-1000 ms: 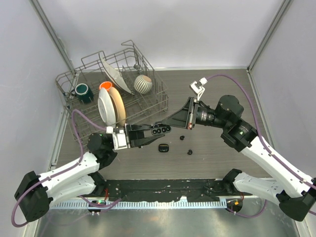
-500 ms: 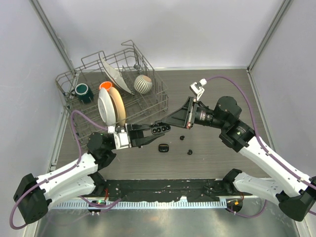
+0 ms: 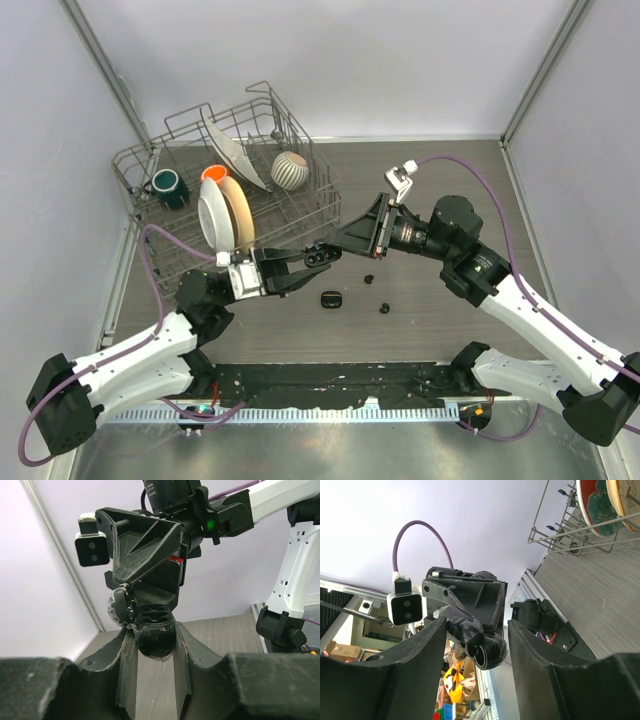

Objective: Insert the wireless bluetooth earbuds into the charging case
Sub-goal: Open the charging case at the center of the board, then pick up the earbud from the center of the board, then place the earbud in the charging case.

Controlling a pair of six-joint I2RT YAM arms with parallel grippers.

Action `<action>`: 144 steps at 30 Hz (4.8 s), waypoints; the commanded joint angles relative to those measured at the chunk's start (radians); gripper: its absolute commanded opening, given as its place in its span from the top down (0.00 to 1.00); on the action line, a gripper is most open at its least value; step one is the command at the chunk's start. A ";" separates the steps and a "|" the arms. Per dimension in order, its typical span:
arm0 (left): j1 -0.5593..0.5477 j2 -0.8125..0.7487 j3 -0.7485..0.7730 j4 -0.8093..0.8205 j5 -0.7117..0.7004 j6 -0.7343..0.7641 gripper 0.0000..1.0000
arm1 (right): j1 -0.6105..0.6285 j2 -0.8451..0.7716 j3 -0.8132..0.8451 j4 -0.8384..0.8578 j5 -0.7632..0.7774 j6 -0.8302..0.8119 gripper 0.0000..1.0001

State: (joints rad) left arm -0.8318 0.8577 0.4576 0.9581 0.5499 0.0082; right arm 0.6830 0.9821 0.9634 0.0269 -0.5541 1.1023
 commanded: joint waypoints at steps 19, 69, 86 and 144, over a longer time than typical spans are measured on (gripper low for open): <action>-0.020 -0.046 -0.002 0.079 -0.024 0.004 1.00 | -0.016 -0.048 0.029 0.039 0.089 -0.094 0.28; -0.020 -0.103 -0.174 0.225 -0.527 -0.154 1.00 | -0.178 -0.108 -0.578 -0.368 0.487 -0.076 0.61; -0.018 -0.100 -0.171 0.225 -0.512 -0.145 1.00 | -0.180 -0.054 -0.600 -0.346 0.520 -0.088 0.67; -0.018 0.082 -0.232 0.444 -0.570 0.116 1.00 | -0.111 0.319 0.733 -0.996 0.355 -0.041 0.99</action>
State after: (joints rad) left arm -0.8486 0.8932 0.2337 1.2198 0.0307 0.0620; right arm 0.5358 1.2339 1.5551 -0.8337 -0.1524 1.0023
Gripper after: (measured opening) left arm 0.314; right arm 0.043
